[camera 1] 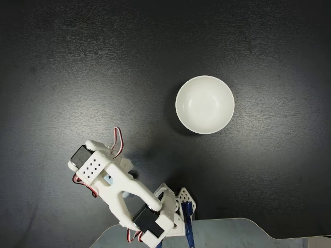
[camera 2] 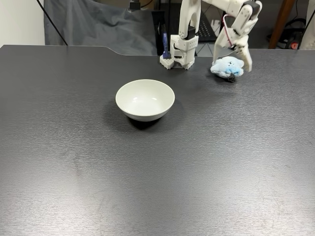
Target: Grasp a skyblue doll and put it in the white bowl.
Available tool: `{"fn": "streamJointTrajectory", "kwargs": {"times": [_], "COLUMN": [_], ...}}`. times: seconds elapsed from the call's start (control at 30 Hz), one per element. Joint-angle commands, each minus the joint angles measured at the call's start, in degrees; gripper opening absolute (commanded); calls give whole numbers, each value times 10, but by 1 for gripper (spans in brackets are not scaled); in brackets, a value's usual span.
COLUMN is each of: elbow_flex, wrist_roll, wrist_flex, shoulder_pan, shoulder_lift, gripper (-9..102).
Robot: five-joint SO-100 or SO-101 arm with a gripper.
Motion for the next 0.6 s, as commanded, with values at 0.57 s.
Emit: {"fn": "streamJointTrajectory", "kwargs": {"times": [0.57], "elbow_flex": [-2], "wrist_roll": [-119], "wrist_flex": [22], "shoulder_pan": [3], "shoulder_lift": [-6], "gripper": [58]}}
